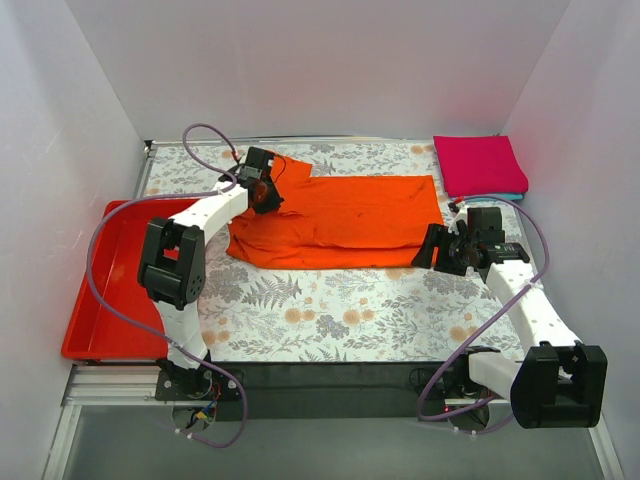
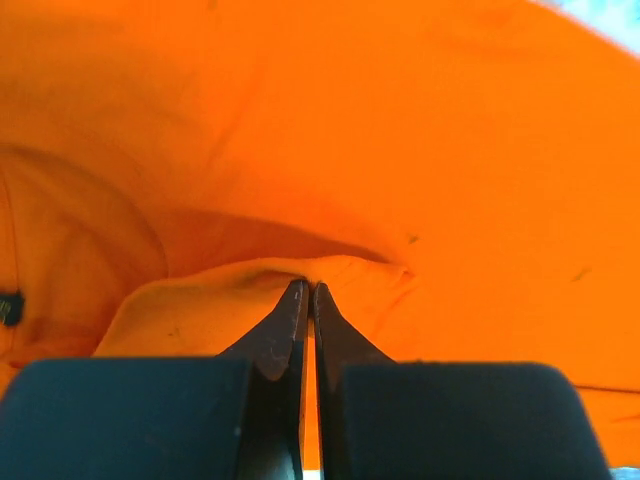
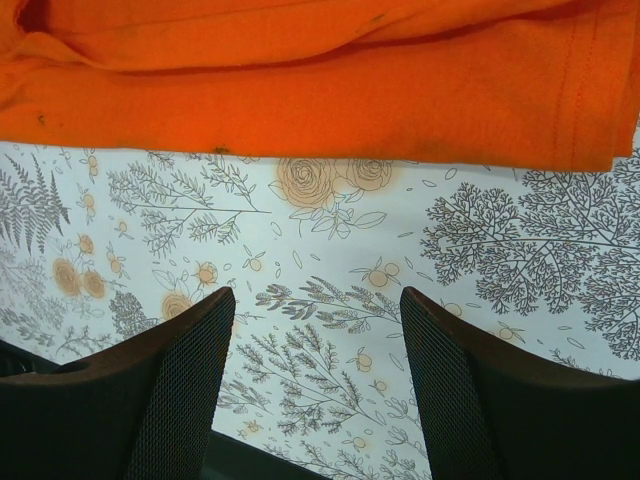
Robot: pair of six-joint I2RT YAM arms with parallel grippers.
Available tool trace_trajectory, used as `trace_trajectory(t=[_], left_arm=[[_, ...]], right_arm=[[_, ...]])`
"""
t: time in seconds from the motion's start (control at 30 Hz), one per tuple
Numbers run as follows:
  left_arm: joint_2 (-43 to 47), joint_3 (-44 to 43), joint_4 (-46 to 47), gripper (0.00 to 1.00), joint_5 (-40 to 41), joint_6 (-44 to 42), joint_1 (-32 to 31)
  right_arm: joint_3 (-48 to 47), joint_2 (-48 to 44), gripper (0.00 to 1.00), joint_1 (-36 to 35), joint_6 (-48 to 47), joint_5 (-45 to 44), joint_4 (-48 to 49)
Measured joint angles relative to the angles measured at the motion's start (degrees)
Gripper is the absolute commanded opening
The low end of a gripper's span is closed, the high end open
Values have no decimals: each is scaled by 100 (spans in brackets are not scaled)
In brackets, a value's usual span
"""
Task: Fold and stack the t-shirts
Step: Fold the tshirt
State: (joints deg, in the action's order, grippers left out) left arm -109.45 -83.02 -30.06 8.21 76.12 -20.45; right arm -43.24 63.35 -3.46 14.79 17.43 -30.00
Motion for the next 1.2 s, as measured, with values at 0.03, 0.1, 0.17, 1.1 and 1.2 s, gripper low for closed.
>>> trace_trajectory(t=[0.03, 0.1, 0.17, 1.1, 1.2], left_arm=[[0, -48, 63, 0, -44, -22, 24], [0, -140, 243, 0, -149, -59, 46], [0, -184, 474, 0, -282, -103, 44], [-221, -68, 1235, 64, -533, -308, 59], [140, 212, 1060, 67, -455, -103, 208]], right_arm=[[0, 0, 62, 0, 0, 0, 0], [0, 0, 62, 0, -2, 2, 0], [0, 0, 62, 0, -7, 0, 0], [-2, 280, 66, 76, 83, -739, 22], [11, 361, 66, 260, 221, -796, 127]])
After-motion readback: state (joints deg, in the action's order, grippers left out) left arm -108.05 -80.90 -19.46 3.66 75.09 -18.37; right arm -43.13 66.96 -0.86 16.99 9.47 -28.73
